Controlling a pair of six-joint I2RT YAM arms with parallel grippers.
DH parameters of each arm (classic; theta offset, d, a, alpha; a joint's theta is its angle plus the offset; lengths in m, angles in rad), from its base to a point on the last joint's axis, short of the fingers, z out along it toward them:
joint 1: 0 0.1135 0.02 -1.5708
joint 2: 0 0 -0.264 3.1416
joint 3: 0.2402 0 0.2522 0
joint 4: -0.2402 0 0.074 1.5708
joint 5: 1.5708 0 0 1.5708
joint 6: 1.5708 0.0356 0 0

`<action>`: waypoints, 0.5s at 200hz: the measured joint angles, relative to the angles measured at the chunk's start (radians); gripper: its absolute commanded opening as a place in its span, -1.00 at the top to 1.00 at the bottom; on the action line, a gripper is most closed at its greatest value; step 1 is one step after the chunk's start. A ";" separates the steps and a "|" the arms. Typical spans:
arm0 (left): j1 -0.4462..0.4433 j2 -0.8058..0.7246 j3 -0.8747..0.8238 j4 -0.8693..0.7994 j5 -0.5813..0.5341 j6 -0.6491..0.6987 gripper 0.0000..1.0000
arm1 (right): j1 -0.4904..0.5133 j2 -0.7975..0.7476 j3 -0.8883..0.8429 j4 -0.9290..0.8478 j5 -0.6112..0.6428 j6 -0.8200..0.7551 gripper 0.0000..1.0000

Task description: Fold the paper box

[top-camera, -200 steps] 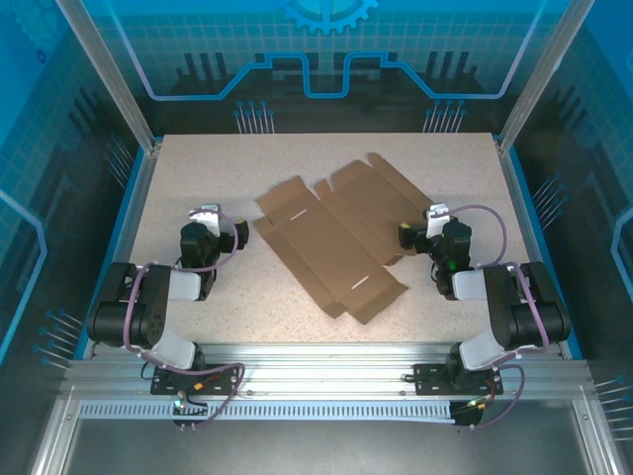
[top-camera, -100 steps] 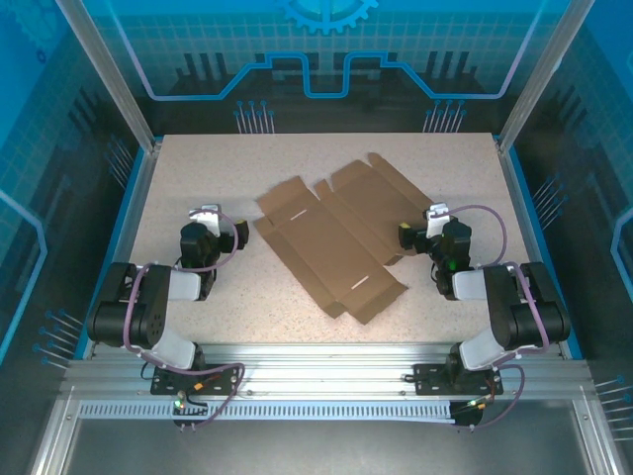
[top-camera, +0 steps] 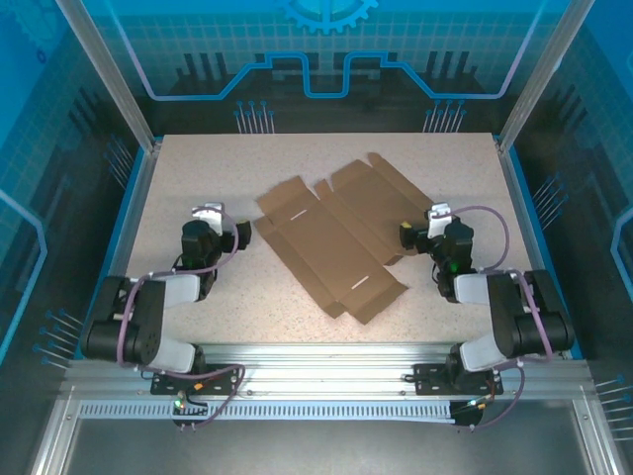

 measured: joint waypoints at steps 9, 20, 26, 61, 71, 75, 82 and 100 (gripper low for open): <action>-0.010 -0.056 0.029 -0.072 -0.007 -0.008 -0.99 | 0.014 -0.059 0.001 -0.034 0.021 -0.006 -1.00; -0.023 -0.133 0.063 -0.156 -0.016 -0.032 -0.99 | 0.041 -0.141 0.004 -0.087 0.047 -0.008 -1.00; -0.031 -0.174 0.080 -0.198 -0.021 -0.048 -0.99 | 0.056 -0.186 0.011 -0.125 0.056 -0.006 -1.00; -0.100 -0.396 0.149 -0.457 -0.029 -0.185 -0.99 | 0.104 -0.420 0.113 -0.411 0.032 0.074 -1.00; -0.111 -0.444 0.166 -0.536 -0.009 -0.242 -0.99 | 0.105 -0.463 0.155 -0.499 0.013 0.111 -1.00; -0.114 -0.458 0.172 -0.563 0.000 -0.264 -0.99 | 0.105 -0.475 0.172 -0.535 0.009 0.129 -1.00; -0.116 -0.481 0.183 -0.616 0.021 -0.306 -0.99 | 0.106 -0.493 0.209 -0.610 0.005 0.169 -1.00; -0.125 -0.514 0.206 -0.746 0.076 -0.398 -0.99 | 0.107 -0.502 0.299 -0.778 -0.012 0.255 -1.00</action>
